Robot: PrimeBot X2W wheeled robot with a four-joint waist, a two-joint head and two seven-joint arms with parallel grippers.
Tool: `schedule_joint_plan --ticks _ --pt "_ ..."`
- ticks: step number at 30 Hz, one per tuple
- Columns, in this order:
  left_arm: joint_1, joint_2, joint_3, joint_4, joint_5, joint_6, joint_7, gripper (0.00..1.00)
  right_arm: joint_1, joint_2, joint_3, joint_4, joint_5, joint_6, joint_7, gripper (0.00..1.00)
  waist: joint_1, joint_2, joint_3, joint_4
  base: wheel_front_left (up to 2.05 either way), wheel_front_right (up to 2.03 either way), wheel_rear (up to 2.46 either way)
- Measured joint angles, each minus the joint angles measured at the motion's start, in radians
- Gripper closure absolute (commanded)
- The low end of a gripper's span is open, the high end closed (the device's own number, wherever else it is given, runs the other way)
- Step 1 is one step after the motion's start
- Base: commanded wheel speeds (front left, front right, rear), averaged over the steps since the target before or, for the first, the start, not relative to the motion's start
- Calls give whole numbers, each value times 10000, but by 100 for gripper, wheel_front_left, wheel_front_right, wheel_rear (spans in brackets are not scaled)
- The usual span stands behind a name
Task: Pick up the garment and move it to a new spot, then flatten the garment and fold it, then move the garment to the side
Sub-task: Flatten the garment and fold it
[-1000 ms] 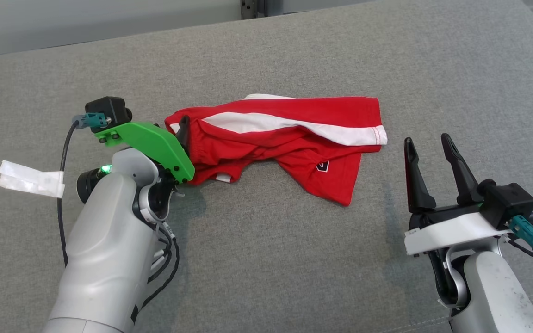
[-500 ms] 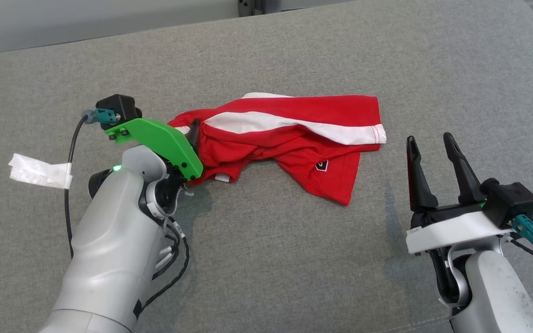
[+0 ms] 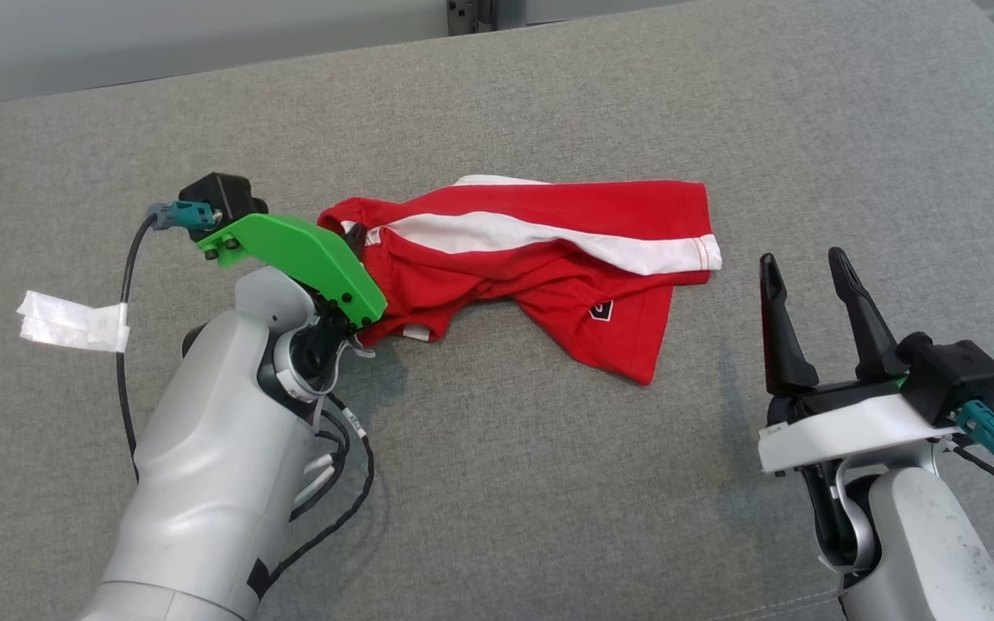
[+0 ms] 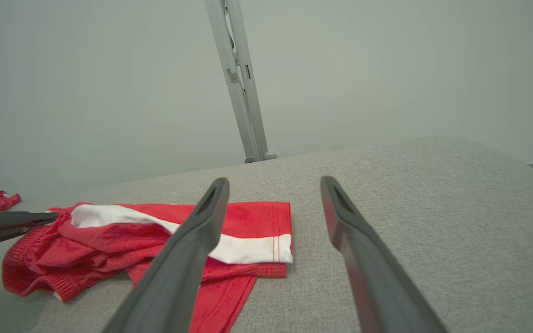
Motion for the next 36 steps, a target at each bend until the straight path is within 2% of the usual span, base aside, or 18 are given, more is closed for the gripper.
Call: schedule_joint_plan --ticks 2,5,9,13,17,22,28,36 --pt "37 0 4 -113 -50 4 -134 100 0 0 -17 -2 0 0 0 0 0 0 -5 -11 0 0 0" --pt "128 0 -38 -332 -63 -46 -403 100 2 -2 -73 -6 0 0 0 0 0 0 -18 5 0 0 0" --pt "617 15 -169 -882 -27 -418 -769 100 28 0 -196 38 -12 0 0 0 0 0 -51 72 0 0 0" --pt "1305 184 -213 -1668 52 -566 -1216 100 16 -2 -447 468 -221 0 0 0 0 0 -69 201 0 0 0" --pt "1933 399 -182 -2504 104 -525 -1528 100 -300 -176 -685 1703 -493 0 0 0 0 0 -93 395 0 0 0" --pt "2427 485 -234 -3103 104 -345 -1446 100 -1196 -566 -443 3292 -468 0 15 0 0 0 -106 613 0 0 0" --pt "2638 506 -251 -3436 104 -180 -1446 100 -2379 -823 368 5112 -157 0 59 0 0 0 5 709 0 0 0" --pt "2764 510 -299 -3599 100 -96 -1434 100 -3515 -840 1471 6650 614 0 13 0 1 0 187 833 0 0 0"
